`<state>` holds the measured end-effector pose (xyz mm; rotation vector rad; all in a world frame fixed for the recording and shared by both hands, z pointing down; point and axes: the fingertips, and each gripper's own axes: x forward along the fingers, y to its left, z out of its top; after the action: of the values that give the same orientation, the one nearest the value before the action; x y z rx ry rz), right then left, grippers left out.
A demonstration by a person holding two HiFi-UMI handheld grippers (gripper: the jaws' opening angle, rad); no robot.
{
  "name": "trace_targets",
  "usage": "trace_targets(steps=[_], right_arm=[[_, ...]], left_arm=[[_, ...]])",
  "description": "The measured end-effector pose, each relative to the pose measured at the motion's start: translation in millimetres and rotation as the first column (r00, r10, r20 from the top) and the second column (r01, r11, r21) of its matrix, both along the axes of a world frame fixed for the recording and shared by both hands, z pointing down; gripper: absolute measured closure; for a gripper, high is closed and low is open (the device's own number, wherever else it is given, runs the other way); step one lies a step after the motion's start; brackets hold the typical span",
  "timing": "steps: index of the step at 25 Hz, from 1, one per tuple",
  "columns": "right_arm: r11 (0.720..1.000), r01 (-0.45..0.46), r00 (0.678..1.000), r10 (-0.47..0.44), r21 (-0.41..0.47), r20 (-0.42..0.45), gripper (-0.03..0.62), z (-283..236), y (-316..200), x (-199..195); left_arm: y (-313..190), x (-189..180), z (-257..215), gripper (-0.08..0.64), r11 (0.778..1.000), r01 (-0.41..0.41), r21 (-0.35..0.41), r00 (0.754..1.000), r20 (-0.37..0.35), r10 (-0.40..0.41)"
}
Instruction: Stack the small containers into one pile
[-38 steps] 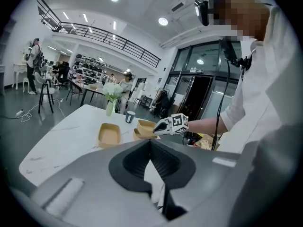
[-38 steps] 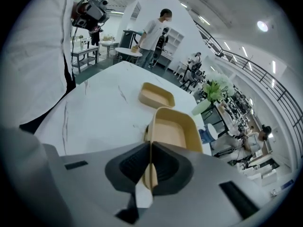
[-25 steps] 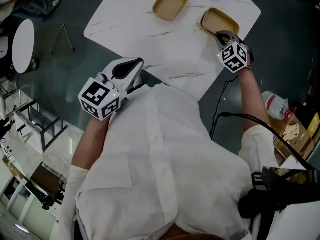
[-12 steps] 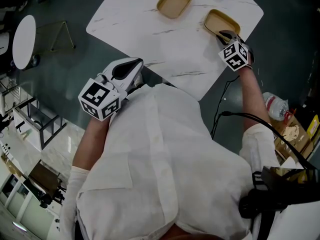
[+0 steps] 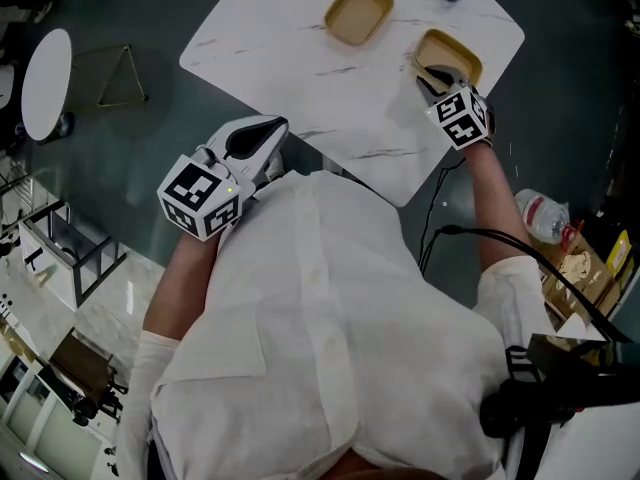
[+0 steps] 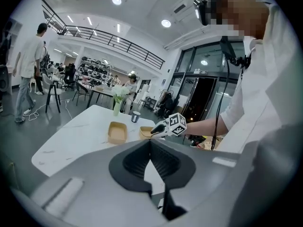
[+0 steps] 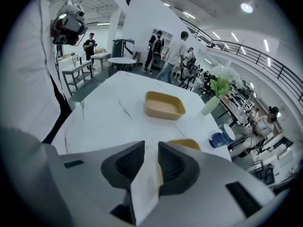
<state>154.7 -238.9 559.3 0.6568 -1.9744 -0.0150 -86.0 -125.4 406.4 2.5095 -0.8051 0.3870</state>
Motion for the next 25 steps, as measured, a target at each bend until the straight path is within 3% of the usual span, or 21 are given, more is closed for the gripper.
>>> trace_targets(steps=[9,16,20,25], right_arm=[[0.999,-0.032,0.994,0.035,-0.029,0.104,0.517,-9,-17,-95],[0.983,-0.16,0.966,0.174,-0.084,0.189,0.517,-13,-51,-138],[0.952,-0.266,0.914,0.299,-0.151,0.275,0.515,-15,-77,-162],[0.86,-0.441,0.784,0.508,-0.257,0.357,0.496,-11,-116,-176]], left_arm=[[-5,-47,-2,0.553,0.999,0.033,0.016,0.999,-0.034,-0.032],[-9,-92,2,0.553,0.997,0.078,0.018,0.996,-0.05,-0.077],[-10,-113,4,0.552,0.996,0.092,0.014,0.994,-0.057,-0.091],[-11,-137,11,0.553,0.995,0.104,0.004,0.992,-0.068,-0.103]])
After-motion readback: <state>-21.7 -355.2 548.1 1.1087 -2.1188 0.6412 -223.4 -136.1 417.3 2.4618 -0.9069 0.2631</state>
